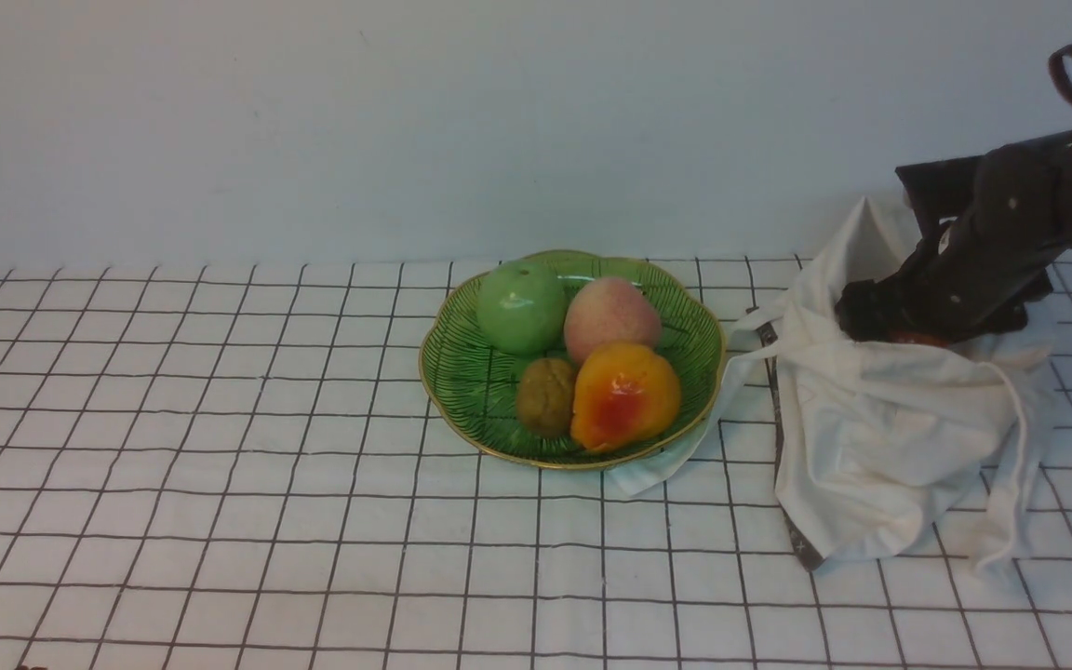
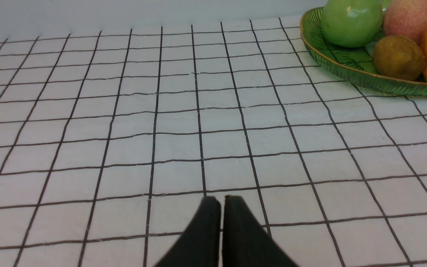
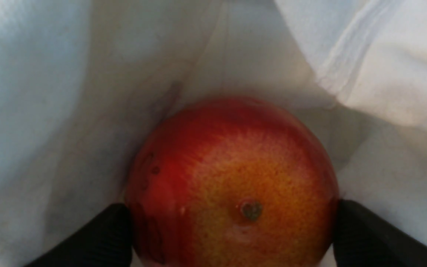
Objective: Take the fruit out of the bag on the white checkered tablecloth and place them on the plate.
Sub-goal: 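Reach into the cloth bag and grasp a fruit inside it with the right gripper, then move the fruit from the bag and place it onto the plate with the right gripper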
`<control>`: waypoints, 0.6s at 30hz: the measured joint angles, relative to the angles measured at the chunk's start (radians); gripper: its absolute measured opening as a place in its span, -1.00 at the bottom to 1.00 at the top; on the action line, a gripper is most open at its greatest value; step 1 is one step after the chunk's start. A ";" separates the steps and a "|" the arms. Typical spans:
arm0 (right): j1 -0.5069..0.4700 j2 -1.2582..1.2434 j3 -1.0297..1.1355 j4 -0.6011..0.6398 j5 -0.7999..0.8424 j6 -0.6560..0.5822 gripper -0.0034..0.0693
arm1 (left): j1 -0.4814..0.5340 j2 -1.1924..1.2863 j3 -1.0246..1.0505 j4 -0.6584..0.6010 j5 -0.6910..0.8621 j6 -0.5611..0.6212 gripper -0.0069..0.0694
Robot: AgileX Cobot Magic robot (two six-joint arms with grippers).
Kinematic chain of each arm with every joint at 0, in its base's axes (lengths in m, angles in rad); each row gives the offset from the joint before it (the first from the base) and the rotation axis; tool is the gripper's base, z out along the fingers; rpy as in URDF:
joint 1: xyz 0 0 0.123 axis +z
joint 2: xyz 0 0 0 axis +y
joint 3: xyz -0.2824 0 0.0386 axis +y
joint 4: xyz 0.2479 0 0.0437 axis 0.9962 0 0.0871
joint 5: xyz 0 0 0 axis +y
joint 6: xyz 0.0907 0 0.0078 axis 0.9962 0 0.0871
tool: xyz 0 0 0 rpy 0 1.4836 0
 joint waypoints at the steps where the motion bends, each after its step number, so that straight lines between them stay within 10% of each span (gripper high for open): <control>1: 0.000 0.000 0.000 0.000 0.000 0.000 0.86 | 0.000 0.000 0.000 0.000 0.000 0.000 -0.84; 18: 0.000 -0.231 0.000 -0.059 0.056 0.000 0.78 | 0.000 0.000 0.000 0.000 0.000 0.000 -0.84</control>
